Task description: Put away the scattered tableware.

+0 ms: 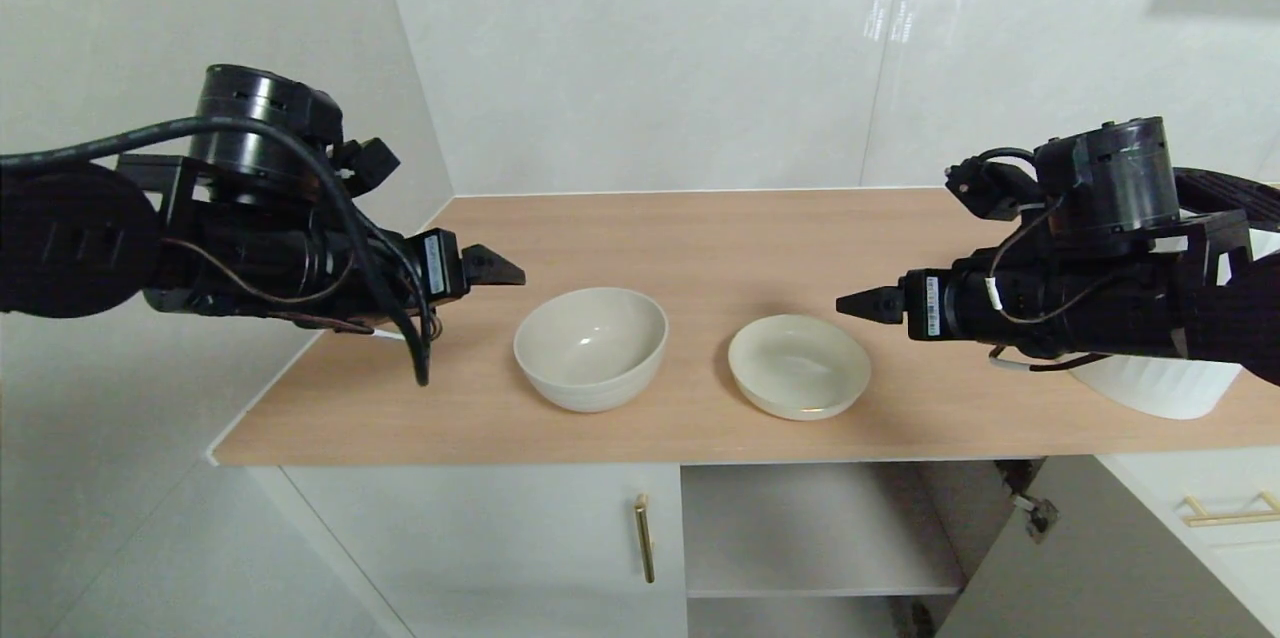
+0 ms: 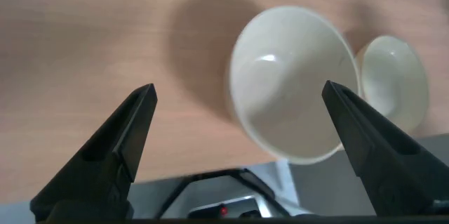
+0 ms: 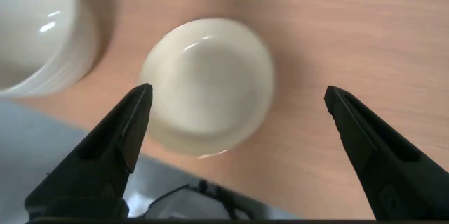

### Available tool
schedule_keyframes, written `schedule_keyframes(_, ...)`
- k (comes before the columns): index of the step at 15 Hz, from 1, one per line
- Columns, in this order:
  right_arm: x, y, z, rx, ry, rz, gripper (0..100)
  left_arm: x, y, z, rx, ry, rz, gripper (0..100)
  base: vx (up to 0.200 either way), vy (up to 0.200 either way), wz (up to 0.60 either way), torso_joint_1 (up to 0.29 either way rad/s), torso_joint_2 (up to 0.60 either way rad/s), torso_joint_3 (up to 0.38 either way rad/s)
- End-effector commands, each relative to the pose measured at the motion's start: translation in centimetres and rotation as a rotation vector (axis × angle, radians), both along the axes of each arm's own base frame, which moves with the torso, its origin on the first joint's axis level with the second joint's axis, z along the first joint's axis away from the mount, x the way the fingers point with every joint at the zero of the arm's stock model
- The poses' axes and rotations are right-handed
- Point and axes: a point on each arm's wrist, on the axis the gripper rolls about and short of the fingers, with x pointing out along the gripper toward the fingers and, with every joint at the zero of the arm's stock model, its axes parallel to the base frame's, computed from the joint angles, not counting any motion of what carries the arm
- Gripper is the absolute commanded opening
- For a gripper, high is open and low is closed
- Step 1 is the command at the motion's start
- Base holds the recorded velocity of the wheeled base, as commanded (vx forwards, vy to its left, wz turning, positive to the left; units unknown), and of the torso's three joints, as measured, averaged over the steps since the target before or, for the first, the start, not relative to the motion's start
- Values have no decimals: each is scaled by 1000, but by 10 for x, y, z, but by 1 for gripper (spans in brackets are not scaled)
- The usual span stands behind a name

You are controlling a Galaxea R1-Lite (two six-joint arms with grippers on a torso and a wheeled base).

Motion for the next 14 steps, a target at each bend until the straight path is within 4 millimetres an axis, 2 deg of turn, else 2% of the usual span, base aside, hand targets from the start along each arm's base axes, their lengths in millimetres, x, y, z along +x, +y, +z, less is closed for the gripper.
schedule_keyframes(1, -1, 3, 1, -10, -11, -16, 100, 13, -15, -13, 9, 39, -26, 100, 0, 0, 0, 0, 0, 0)
schedule_keyframes(4, -1, 3, 2, -9, -14, -18, 100, 32, -34, -42, 103, 84, 33, 100, 0, 0, 0, 0, 0, 0)
schedule_keyframes(9, -1, 4, 2, -8, -15, -18, 100, 42, -41, -58, 126, 108, 41, 100, 0, 0, 0, 0, 0, 0)
schedule_keyframes(10, -1, 4, 2, -8, -15, -18, 100, 43, -41, -58, 127, 108, 42, 0, 0, 0, 0, 0, 0, 0)
schedule_keyframes(14, 3, 5, -2, -14, -4, -21, 100, 34, -40, -41, 84, 71, 55, 0, 0, 0, 0, 0, 0, 0)
